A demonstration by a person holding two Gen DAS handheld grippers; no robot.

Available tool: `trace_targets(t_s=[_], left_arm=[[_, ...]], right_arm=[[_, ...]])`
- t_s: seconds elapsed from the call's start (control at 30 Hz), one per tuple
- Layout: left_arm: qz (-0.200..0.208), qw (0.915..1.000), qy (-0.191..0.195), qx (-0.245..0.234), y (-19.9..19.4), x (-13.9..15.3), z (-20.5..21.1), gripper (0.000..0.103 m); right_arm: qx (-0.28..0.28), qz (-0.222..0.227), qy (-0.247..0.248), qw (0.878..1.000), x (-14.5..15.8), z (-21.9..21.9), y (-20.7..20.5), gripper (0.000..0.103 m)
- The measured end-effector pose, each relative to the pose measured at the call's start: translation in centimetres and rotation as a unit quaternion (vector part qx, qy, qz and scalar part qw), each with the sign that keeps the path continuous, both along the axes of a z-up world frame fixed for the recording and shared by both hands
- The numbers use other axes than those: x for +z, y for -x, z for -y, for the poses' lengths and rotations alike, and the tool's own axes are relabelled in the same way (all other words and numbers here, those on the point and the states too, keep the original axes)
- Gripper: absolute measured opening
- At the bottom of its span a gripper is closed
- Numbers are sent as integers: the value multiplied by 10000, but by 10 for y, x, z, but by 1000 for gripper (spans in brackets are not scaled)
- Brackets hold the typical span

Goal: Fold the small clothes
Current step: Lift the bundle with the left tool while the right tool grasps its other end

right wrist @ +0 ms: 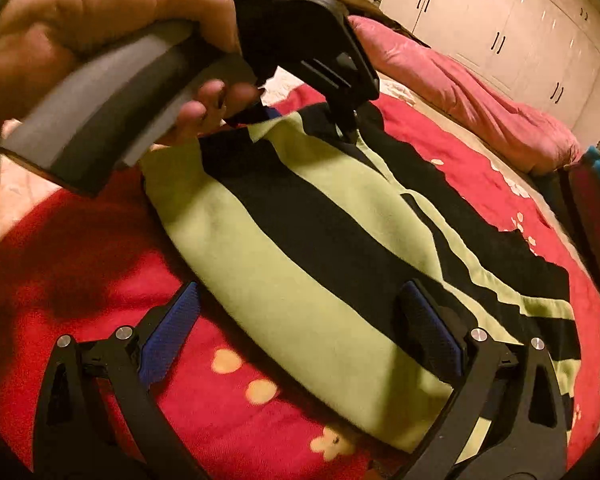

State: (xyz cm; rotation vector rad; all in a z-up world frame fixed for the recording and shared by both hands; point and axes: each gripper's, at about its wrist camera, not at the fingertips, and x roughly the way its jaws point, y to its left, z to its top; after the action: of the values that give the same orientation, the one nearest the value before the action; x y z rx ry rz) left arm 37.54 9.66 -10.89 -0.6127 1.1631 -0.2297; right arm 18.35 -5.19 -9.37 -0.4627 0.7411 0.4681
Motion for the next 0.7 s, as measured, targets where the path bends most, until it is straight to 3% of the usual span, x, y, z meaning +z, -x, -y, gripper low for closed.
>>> trace_targets(t_s=[0.1,0.17,0.37,0.47,0.7], left_arm=[[44,9999,142,66,3,0,2,28],[158,9998,93,30,8,6,6,18],[370,9992,136,7,19,32,16,13],[530,9986,59,-20,25,54,27,13],[845,9959,-275,-180,35,97,69,13]], right_arm=[[-80,-119,-34,9999,-5,1,-8,92],[-212,-240,-114,9994,-5,7,-14,63],[-341,-569,-896,9938,6,33,-24,18],[-273,-636,-1366,9882,19,46,-21,11],[-394,-642,-2234,9718,40,91,-10,7]])
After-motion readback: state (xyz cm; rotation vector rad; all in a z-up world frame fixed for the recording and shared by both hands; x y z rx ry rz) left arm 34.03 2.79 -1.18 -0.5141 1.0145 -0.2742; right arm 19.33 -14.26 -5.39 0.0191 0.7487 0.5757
